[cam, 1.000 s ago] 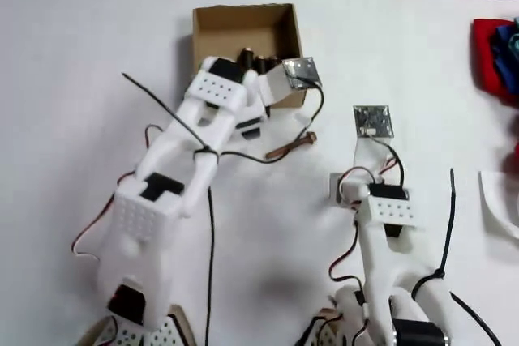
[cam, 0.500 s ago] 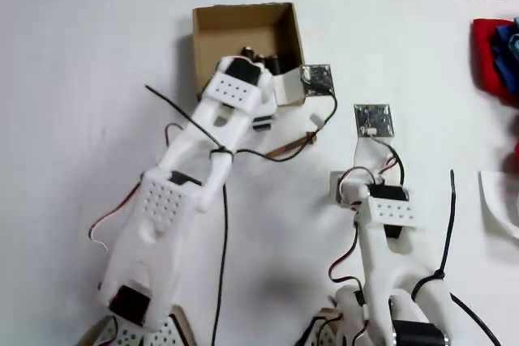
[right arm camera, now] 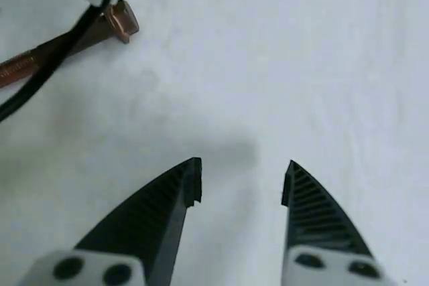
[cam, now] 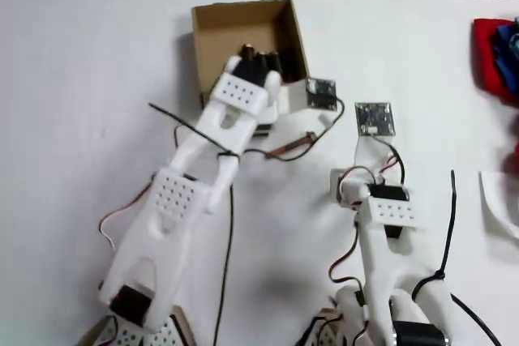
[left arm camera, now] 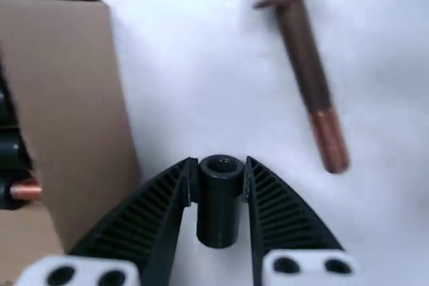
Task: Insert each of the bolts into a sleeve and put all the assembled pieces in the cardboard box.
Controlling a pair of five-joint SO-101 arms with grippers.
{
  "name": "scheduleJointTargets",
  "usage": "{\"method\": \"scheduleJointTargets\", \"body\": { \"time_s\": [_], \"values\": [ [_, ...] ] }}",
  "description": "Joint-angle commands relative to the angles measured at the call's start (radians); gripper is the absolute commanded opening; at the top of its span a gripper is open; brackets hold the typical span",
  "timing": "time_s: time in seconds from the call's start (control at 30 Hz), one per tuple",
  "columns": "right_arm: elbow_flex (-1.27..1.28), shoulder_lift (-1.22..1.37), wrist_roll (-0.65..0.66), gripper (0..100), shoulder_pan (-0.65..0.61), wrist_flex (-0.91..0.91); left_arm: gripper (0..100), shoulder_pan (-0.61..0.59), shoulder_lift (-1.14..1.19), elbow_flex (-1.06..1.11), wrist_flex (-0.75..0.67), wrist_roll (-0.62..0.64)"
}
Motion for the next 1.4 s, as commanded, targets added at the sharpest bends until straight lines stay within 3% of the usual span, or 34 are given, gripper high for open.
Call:
{"method": "scheduleJointTargets", "body": {
  "time_s": [0.0,0.83,1.1,1.27,1.37],
  "values": [
    [-0.003,-0.030,-0.003,18.5,-0.005,-0.013,12,0.011,-0.005,-0.101,0.115,-0.005],
    [-0.003,-0.030,-0.003,18.6,-0.005,-0.013,15,-0.063,-0.049,-0.211,0.226,0.012],
    [-0.003,-0.031,-0.003,18.7,-0.002,-0.013,15,-0.071,-0.250,-0.205,0.229,0.133],
    [-0.021,-0.041,0.012,18.7,-0.004,0.010,15,-0.074,-0.414,-0.205,0.230,0.296],
    [-0.094,-0.039,0.112,21.7,-0.094,0.143,15,-0.107,-0.512,-0.174,0.230,0.411]
  ]
}}
